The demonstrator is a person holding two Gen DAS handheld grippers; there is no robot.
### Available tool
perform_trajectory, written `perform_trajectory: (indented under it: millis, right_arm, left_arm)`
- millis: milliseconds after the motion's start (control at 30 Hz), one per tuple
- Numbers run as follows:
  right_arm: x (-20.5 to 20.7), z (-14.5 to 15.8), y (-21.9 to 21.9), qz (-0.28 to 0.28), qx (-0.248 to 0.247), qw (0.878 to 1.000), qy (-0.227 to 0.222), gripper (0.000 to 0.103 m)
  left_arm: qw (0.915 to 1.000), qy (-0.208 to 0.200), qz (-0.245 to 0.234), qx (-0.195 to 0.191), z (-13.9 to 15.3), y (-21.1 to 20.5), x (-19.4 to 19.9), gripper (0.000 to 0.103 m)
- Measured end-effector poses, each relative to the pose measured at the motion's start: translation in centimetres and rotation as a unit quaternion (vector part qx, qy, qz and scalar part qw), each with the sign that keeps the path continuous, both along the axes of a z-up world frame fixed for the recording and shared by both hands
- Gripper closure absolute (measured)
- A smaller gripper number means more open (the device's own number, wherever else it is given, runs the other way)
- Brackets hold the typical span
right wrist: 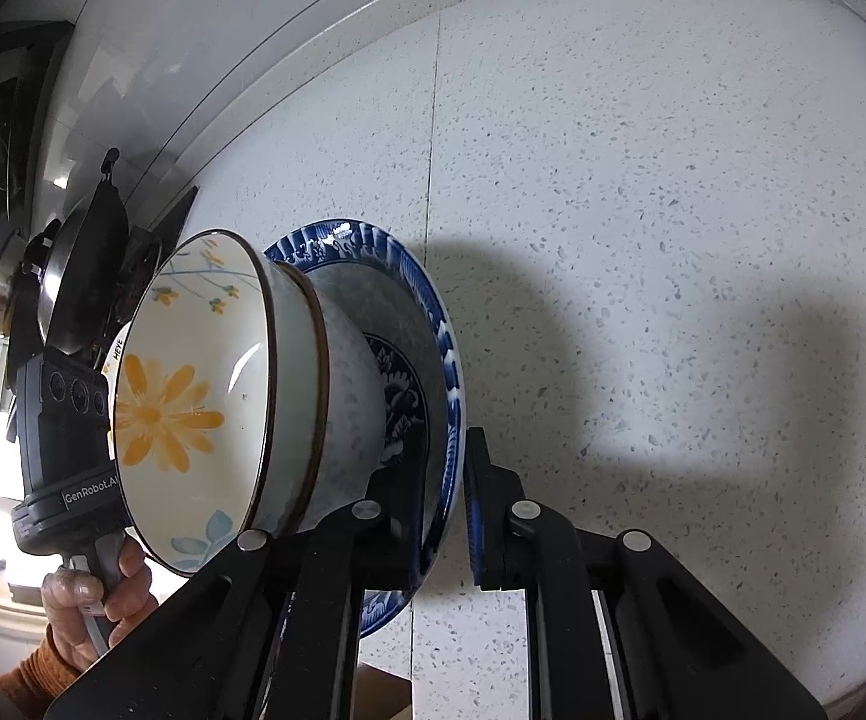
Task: Organize plates and bowls
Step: 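Lift the blue-and-white plate with its nested bowls using both grippers, then carry the plate over the bear plate stack and lower it on top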
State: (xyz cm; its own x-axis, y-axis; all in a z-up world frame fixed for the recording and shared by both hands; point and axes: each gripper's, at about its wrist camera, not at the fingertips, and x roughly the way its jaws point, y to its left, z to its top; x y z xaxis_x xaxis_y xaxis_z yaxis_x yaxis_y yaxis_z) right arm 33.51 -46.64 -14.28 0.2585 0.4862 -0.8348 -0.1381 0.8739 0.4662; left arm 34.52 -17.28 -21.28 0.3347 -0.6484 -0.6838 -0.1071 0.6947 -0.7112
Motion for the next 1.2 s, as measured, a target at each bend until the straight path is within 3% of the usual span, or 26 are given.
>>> perform_trajectory:
  millis: [233, 367, 667, 933, 1200]
  right_arm:
    - [-0.2, 2.6, 0.7, -0.001, -0.014, 1.0, -0.009, 0.092]
    - [-0.2, 4.1, 2.9, 0.019, -0.011, 1.0, -0.018, 0.092]
    - [0.4, 5.7, 14.6, 0.115, 0.017, 0.993, -0.033, 0.092]
    - [-0.5, 2.4, 24.1, 0.183, 0.025, 0.983, -0.007, 0.091]
    - [-0.9, 0.0, 24.6, 0.186, 0.015, 0.982, 0.018, 0.091]
  left_arm:
    - [0.9998, -0.013, 0.013, -0.012, 2.9, 1.7, -0.2, 0.091]
    - [0.9991, -0.024, 0.033, -0.007, 5.4, 5.1, -1.1, 0.091]
    - [0.9925, -0.033, 0.112, 0.038, 8.8, 17.0, -5.1, 0.09]
    - [0.9819, -0.008, 0.174, 0.075, 6.9, 25.5, -8.0, 0.091]
    - [0.9821, 0.007, 0.174, 0.071, 4.3, 26.9, -7.7, 0.091]
